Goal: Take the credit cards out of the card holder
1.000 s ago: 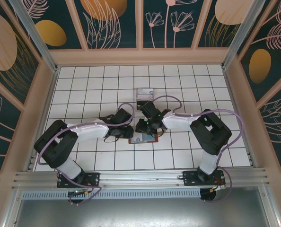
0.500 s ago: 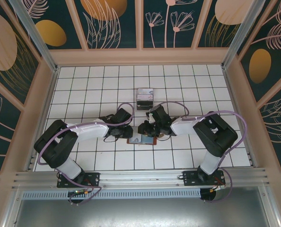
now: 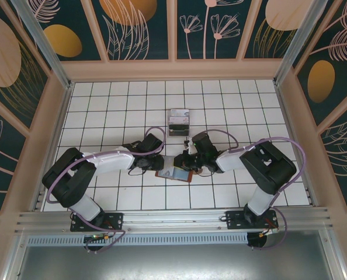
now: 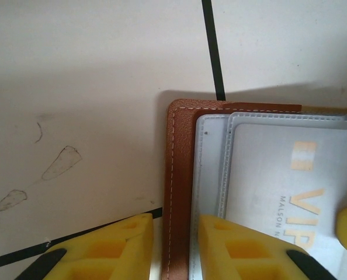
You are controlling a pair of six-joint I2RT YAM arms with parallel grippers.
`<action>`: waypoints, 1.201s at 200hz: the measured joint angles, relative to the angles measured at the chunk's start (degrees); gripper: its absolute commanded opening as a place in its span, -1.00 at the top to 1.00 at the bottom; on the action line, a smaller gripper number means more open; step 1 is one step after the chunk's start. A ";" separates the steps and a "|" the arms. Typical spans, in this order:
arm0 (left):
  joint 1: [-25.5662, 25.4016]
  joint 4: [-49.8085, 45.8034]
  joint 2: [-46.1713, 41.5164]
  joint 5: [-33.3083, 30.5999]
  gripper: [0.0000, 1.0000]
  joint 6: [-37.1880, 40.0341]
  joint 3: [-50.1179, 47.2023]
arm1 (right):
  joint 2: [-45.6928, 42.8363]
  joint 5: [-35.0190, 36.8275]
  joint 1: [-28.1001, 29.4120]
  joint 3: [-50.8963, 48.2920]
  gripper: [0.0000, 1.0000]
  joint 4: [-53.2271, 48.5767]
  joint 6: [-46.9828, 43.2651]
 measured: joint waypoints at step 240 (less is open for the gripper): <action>0.00 -1.60 -1.16 -0.24 0.27 -0.04 1.51 | -2.05 -0.94 -0.66 -2.03 0.89 1.60 0.59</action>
